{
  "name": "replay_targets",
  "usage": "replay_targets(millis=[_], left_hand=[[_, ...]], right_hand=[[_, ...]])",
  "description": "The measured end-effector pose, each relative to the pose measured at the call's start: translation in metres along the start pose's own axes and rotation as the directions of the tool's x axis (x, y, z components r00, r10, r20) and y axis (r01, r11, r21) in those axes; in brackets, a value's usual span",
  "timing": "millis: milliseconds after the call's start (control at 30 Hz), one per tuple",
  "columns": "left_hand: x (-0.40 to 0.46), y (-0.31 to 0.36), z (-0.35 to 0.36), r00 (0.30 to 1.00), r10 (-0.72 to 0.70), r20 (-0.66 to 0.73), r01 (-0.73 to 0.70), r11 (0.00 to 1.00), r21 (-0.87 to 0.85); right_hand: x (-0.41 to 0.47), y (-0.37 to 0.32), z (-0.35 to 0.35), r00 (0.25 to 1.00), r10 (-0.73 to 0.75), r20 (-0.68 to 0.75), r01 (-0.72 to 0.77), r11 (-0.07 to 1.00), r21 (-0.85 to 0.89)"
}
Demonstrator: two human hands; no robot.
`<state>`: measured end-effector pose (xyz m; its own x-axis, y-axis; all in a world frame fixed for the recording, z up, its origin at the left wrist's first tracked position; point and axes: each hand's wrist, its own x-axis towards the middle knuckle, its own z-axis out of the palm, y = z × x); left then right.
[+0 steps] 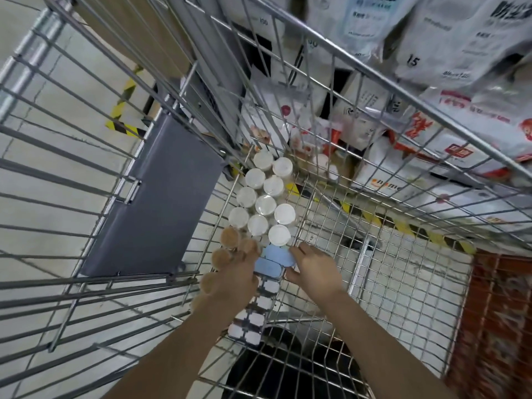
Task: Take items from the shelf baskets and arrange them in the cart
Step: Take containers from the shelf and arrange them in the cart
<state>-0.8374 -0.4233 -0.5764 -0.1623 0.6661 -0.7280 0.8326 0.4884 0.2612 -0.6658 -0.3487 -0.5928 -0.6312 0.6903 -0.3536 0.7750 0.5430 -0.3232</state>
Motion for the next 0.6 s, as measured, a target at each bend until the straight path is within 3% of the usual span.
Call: replay_targets(millis=[233,367,600], left_hand=[[0.0,0.02,-0.01,1.0,-0.018,-0.011,0.019,0.996,0.089],[-0.001,0.031,-0.004,0.998,-0.015,-0.055,0.022,0.991,0.135],[0.005,0.048,-0.002,0.998,-0.027,-0.063,0.045,0.955,0.292]], right_hand=[[-0.031,0.031,0.001,0.996,0.088,-0.021,-0.088,0.996,0.011],[-0.029,0.028,0.014,0.991,0.124,0.041,-0.125,0.992,0.032],[-0.025,0.026,0.017,0.966,0.255,0.048,-0.259,0.95,0.172]])
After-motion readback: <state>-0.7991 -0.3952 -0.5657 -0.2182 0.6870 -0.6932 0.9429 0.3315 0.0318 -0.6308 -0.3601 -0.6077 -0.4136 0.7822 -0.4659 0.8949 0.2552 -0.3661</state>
